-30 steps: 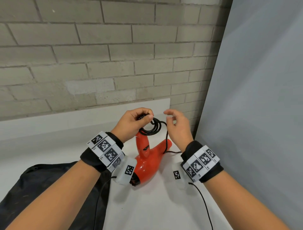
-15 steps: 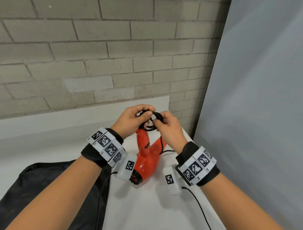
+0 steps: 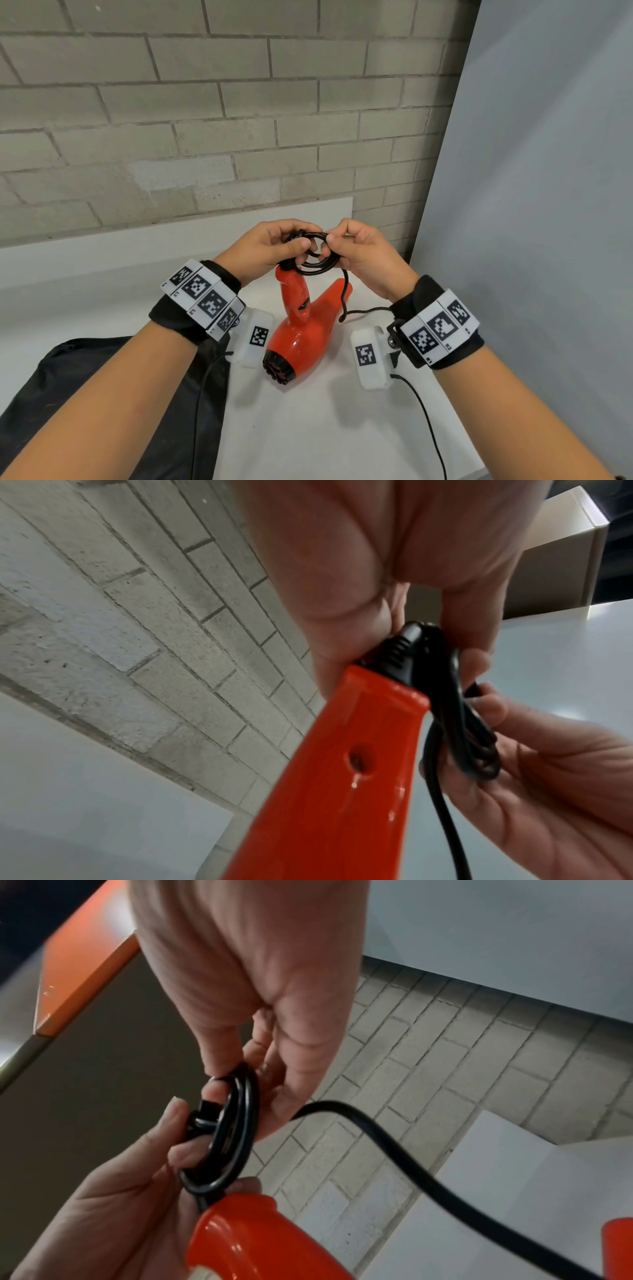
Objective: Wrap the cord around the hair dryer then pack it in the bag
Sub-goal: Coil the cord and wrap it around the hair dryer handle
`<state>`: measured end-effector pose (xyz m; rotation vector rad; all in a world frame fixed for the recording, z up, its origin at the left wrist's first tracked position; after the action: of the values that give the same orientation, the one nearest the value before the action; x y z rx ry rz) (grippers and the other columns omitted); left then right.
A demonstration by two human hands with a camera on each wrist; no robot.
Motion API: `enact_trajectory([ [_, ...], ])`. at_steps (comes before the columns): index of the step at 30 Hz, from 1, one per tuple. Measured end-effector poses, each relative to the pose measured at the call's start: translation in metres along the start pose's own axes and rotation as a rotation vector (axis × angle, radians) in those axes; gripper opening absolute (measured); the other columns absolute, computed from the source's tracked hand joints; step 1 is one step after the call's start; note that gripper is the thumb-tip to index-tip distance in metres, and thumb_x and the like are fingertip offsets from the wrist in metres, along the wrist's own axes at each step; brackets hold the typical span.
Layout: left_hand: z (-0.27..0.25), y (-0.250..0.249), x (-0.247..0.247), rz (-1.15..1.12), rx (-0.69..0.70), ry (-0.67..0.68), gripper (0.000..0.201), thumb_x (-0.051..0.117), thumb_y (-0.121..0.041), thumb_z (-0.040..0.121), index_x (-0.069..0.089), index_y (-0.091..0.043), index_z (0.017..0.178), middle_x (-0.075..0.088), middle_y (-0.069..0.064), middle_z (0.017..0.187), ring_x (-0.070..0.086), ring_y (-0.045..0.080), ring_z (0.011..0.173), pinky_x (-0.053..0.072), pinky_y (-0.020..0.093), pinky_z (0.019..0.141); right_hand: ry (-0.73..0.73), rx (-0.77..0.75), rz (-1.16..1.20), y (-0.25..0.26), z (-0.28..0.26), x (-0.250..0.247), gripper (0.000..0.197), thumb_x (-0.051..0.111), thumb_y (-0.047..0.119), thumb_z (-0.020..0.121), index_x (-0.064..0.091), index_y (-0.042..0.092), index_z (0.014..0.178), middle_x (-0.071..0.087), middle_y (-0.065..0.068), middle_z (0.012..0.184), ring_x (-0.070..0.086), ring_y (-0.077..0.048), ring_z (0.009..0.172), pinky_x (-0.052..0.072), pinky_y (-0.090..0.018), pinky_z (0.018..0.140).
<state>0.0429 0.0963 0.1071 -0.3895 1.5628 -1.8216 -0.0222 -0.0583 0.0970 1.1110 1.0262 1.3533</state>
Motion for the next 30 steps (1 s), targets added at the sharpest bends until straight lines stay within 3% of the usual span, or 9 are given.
enact_trajectory([
  [4, 0.001, -0.004, 0.001, -0.016, -0.03, 0.066, 0.025, 0.049, -0.018, 0.079, 0.059, -0.009, 0.1, 0.061, 0.0, 0.079, 0.055, 0.002, 0.062, 0.044, 0.014, 0.061, -0.058, -0.048, -0.027, 0.007, 0.003, 0.001, 0.029, 0.051, -0.002, 0.088, 0.049, 0.013, 0.063, 0.057, 0.005, 0.05, 0.052, -0.009, 0.052, 0.046, -0.022, 0.06],
  [9, 0.003, -0.004, 0.002, -0.016, -0.026, 0.034, 0.017, 0.049, -0.012, 0.085, 0.059, -0.015, 0.098, 0.068, -0.011, 0.073, 0.057, 0.0, 0.063, 0.045, 0.012, 0.06, -0.141, -0.092, -0.116, 0.008, 0.003, 0.004, 0.025, 0.057, 0.003, 0.087, 0.054, 0.014, 0.064, 0.061, 0.008, 0.05, 0.056, -0.004, 0.05, 0.044, -0.019, 0.053],
  [12, 0.006, -0.006, 0.006, 0.045, -0.026, -0.028, 0.018, 0.046, -0.004, 0.09, 0.059, -0.015, 0.095, 0.067, -0.012, 0.068, 0.056, -0.001, 0.057, 0.043, 0.01, 0.055, -0.169, -0.085, -0.235, 0.006, -0.003, -0.006, 0.011, 0.054, 0.014, 0.09, 0.062, 0.017, 0.083, 0.066, 0.006, 0.073, 0.059, -0.005, 0.065, 0.045, -0.017, 0.061],
  [16, 0.006, -0.005, 0.006, 0.061, -0.036, -0.118, 0.021, 0.043, -0.002, 0.091, 0.058, -0.016, 0.093, 0.059, -0.003, 0.075, 0.055, -0.001, 0.054, 0.043, 0.009, 0.054, -0.273, 0.248, -0.63, -0.028, -0.015, -0.058, 0.014, 0.05, 0.025, 0.092, 0.059, 0.014, 0.093, 0.062, -0.004, 0.091, 0.053, -0.013, 0.07, 0.042, -0.022, 0.061],
  [18, 0.005, -0.004, 0.005, 0.062, -0.036, -0.139, 0.022, 0.043, -0.003, 0.091, 0.058, -0.019, 0.092, 0.058, -0.002, 0.077, 0.054, 0.0, 0.055, 0.044, 0.011, 0.056, -0.052, 0.616, -1.069, -0.057, -0.026, -0.076, 0.029, 0.048, 0.027, 0.092, 0.058, 0.004, 0.106, 0.058, -0.01, 0.102, 0.053, -0.02, 0.081, 0.041, -0.024, 0.063],
  [20, 0.005, -0.003, 0.005, 0.05, -0.04, -0.154, 0.022, 0.044, -0.004, 0.091, 0.059, -0.021, 0.091, 0.061, -0.007, 0.073, 0.055, 0.0, 0.056, 0.044, 0.011, 0.057, 0.165, 0.851, -1.342, -0.085, -0.038, -0.085, 0.046, 0.048, 0.035, 0.091, 0.049, 0.003, 0.125, 0.055, -0.009, 0.122, 0.054, -0.025, 0.106, 0.044, -0.027, 0.077],
  [22, 0.004, -0.004, 0.006, 0.046, -0.044, -0.161, 0.022, 0.044, -0.005, 0.091, 0.059, -0.022, 0.092, 0.061, -0.007, 0.075, 0.057, 0.0, 0.057, 0.045, 0.011, 0.057, 0.143, 0.906, -1.395, -0.101, -0.045, -0.087, 0.059, 0.054, 0.041, 0.087, 0.041, 0.006, 0.131, 0.049, -0.011, 0.134, 0.049, -0.026, 0.12, 0.042, -0.03, 0.093],
  [27, 0.003, -0.003, 0.01, 0.106, -0.06, -0.196, 0.023, 0.047, -0.009, 0.091, 0.059, -0.029, 0.093, 0.063, -0.002, 0.089, 0.06, 0.005, 0.077, 0.047, 0.026, 0.079, 0.073, 0.909, -1.353, -0.104, -0.046, -0.082, 0.062, 0.057, 0.042, 0.085, 0.041, 0.003, 0.131, 0.053, -0.013, 0.131, 0.053, -0.026, 0.119, 0.048, -0.028, 0.082],
  [30, 0.003, -0.005, 0.011, 0.157, -0.056, -0.221, 0.023, 0.05, -0.011, 0.09, 0.059, -0.032, 0.093, 0.06, 0.004, 0.097, 0.059, 0.014, 0.084, 0.047, 0.029, 0.083, 0.102, 0.879, -1.379, -0.11, -0.044, -0.077, 0.064, 0.049, 0.051, 0.087, 0.043, 0.005, 0.13, 0.051, -0.012, 0.134, 0.048, -0.027, 0.123, 0.04, -0.031, 0.099],
])
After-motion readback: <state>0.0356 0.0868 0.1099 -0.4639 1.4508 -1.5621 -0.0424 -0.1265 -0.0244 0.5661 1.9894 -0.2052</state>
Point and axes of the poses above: each hand's wrist, its own z-axis towards the middle knuckle, its own x-axis out of the palm, y = z × x, the point moved 1 cm from there along z, towards the middle knuckle
